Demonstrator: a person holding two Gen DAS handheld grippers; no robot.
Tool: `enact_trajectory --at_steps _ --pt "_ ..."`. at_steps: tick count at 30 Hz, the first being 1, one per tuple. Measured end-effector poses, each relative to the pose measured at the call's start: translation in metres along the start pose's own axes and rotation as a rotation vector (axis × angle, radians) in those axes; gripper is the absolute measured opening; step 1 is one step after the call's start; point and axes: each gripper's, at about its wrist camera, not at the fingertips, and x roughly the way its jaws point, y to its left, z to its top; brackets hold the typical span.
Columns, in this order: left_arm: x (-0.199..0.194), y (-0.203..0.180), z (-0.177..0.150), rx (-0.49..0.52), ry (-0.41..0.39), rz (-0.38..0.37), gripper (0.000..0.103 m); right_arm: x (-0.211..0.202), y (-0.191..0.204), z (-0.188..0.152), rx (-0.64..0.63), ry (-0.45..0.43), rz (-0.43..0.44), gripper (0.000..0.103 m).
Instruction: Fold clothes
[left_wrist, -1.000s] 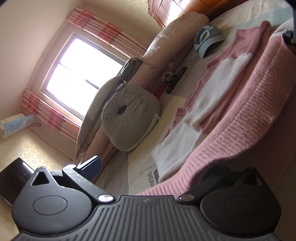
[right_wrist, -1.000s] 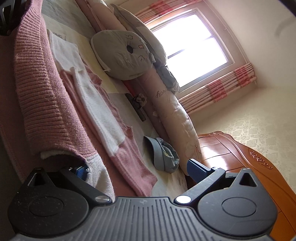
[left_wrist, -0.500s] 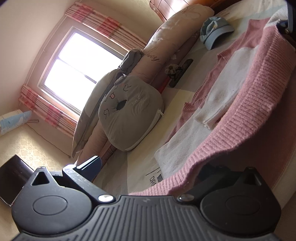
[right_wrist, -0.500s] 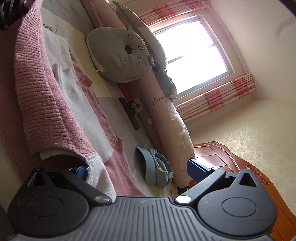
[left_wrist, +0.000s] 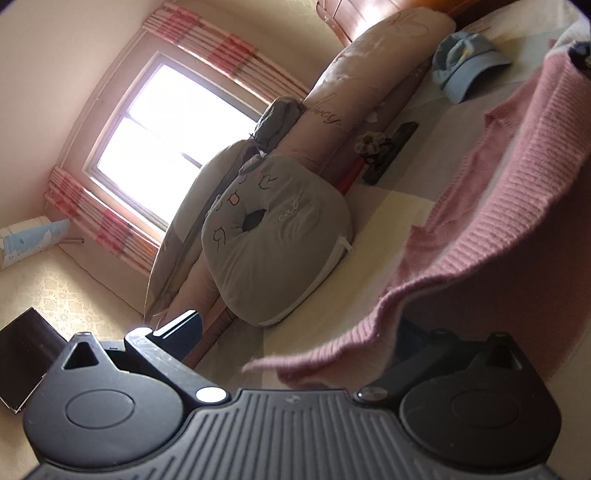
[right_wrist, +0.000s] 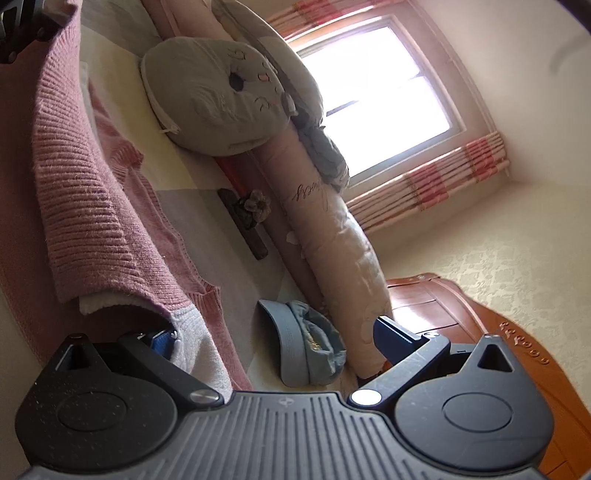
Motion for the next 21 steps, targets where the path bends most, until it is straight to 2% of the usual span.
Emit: enact_trajectory --at_steps 4,11,15,18,21 --pt "0.024 0.0 0.003 -0.025 0.022 -0.014 0.103 0.024 -0.003 0.004 0.019 0.021 0.03 0.103" --pt "0.057 -0.007 0.0 -0.02 0.063 -0.061 0.103 0.063 0.008 0.006 0.018 0.096 0.146 0.103" --pt "0.06 0.002 -0.004 -0.056 0.094 -0.126 0.103 0.075 0.0 0.004 0.097 0.166 0.232 0.103" --pt "0.046 0.016 -0.01 -0.083 0.082 -0.177 0.103 0.076 -0.009 0.002 0.151 0.2 0.284 0.103" --pt "0.03 0.03 -0.018 -0.098 0.062 -0.281 0.103 0.072 -0.022 0.004 0.214 0.232 0.361 0.103"
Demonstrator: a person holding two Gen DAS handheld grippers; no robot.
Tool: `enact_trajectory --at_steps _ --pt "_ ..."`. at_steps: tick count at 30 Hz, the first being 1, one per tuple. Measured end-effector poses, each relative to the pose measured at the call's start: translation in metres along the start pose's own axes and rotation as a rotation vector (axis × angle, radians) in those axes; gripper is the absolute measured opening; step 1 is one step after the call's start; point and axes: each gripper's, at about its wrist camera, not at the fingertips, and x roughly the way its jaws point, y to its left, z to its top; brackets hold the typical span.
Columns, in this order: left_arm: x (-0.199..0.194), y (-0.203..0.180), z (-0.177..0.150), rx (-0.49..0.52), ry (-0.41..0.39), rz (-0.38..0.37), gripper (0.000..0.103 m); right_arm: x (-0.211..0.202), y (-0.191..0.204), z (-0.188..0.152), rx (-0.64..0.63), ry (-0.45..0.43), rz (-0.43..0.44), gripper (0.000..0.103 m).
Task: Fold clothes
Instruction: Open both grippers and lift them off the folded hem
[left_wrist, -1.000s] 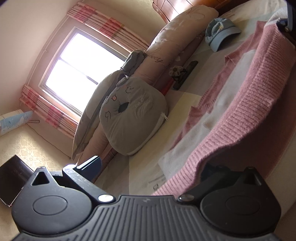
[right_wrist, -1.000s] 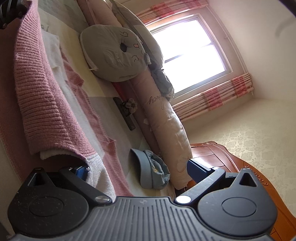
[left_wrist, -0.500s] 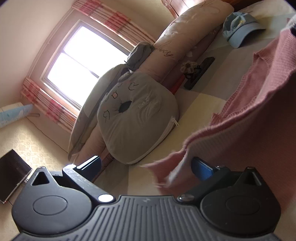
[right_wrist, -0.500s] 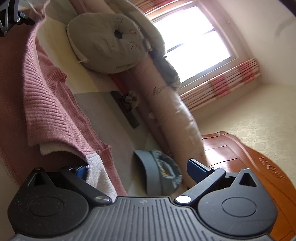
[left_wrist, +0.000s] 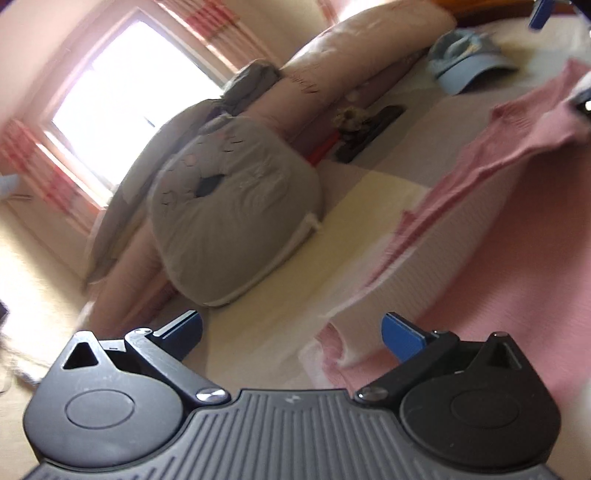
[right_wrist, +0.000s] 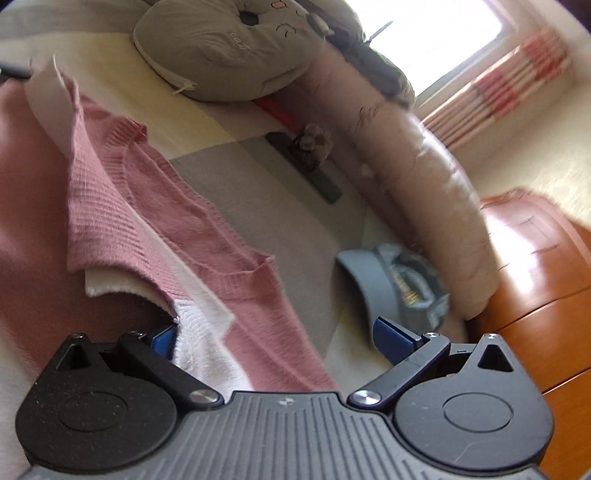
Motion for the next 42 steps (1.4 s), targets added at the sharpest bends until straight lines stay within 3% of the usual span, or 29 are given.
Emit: enact_trajectory --at_steps 7,15,20,26,29,33,37,42 --pt "-0.055 0.022 -0.032 -0.012 -0.038 -0.177 0.102 -0.039 -0.015 -0.004 0.194 0.057 0.232 0.103" --pt "-0.098 0.051 -0.069 -0.157 0.019 -0.289 0.102 -0.087 -0.012 -0.021 0.245 0.102 0.292 0.103" --pt "-0.103 0.052 -0.069 -0.259 0.06 -0.345 0.102 -0.088 -0.009 -0.034 0.221 0.158 0.259 0.103" --pt "-0.119 0.039 -0.05 -0.271 0.004 -0.321 0.102 -0.071 -0.014 -0.056 0.167 0.221 0.195 0.103" --pt "-0.129 0.032 -0.044 -0.306 0.025 -0.285 0.102 -0.063 -0.027 -0.063 0.151 0.205 0.183 0.103" --pt "-0.141 0.022 -0.034 -0.344 0.084 -0.225 0.102 -0.052 -0.06 -0.068 0.191 0.123 0.234 0.103" --pt "-0.149 0.014 -0.023 -0.368 0.14 -0.175 0.102 -0.025 -0.099 -0.08 0.326 0.095 0.296 0.103" --pt "-0.149 -0.001 -0.009 -0.403 0.209 -0.14 0.102 0.025 -0.144 -0.117 0.615 0.127 0.39 0.103"
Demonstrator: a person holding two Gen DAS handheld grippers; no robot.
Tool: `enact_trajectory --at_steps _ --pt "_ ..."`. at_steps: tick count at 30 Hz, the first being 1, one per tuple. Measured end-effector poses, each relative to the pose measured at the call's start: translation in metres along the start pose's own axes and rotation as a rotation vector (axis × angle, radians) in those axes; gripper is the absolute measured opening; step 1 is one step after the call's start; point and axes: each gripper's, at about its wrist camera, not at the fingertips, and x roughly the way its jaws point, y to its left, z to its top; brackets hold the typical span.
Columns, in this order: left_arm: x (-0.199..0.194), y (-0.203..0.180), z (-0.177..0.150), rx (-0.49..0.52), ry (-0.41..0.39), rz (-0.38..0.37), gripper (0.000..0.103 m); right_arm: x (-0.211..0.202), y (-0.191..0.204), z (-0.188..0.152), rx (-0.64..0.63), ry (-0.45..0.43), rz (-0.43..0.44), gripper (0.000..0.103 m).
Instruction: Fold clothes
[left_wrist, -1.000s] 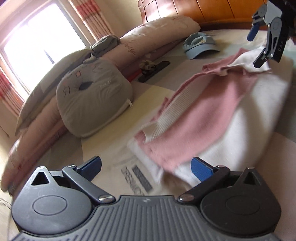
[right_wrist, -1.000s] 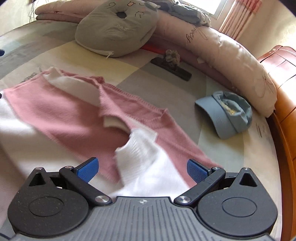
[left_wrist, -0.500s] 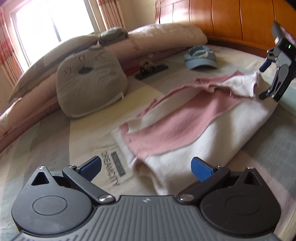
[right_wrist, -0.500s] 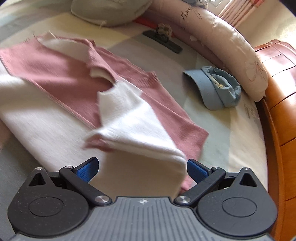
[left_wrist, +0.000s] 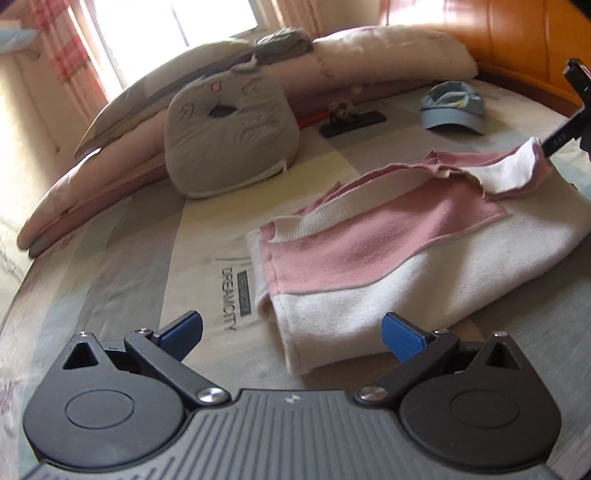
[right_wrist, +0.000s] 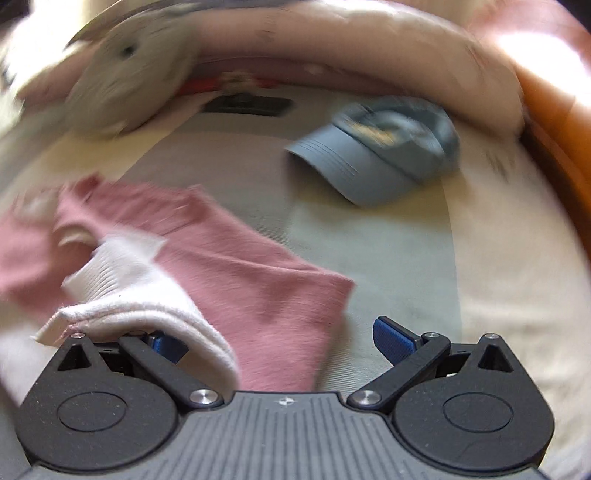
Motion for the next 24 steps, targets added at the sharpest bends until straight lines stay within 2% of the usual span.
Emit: enact_trajectory --at_steps 3,5,10,14,18,21,24 --pt "-0.002 -0.011 0.005 -0.006 0.009 -0.018 0.102 0.016 -0.031 -0.003 0.148 0.014 0.064 0.103" --pt "-0.002 -0.018 0.009 -0.004 0.013 -0.016 0.102 0.02 -0.042 -0.007 0.199 0.021 0.06 0.103" --pt "0.0 -0.025 0.018 -0.037 0.019 -0.039 0.102 0.004 -0.047 -0.014 0.209 -0.032 0.062 0.103" --pt "0.003 -0.018 0.02 -0.115 0.019 -0.097 0.102 -0.023 -0.028 -0.024 0.169 -0.087 0.157 0.103" --pt "0.009 0.003 0.021 -0.22 0.007 -0.173 0.102 -0.045 0.007 -0.038 0.083 -0.111 0.257 0.103" --pt "0.023 0.03 0.021 -0.35 0.003 -0.24 0.102 -0.055 0.036 -0.044 0.048 -0.115 0.317 0.103" --pt "0.048 0.062 0.019 -0.487 0.018 -0.314 0.098 -0.063 0.064 -0.052 0.02 -0.121 0.341 0.103"
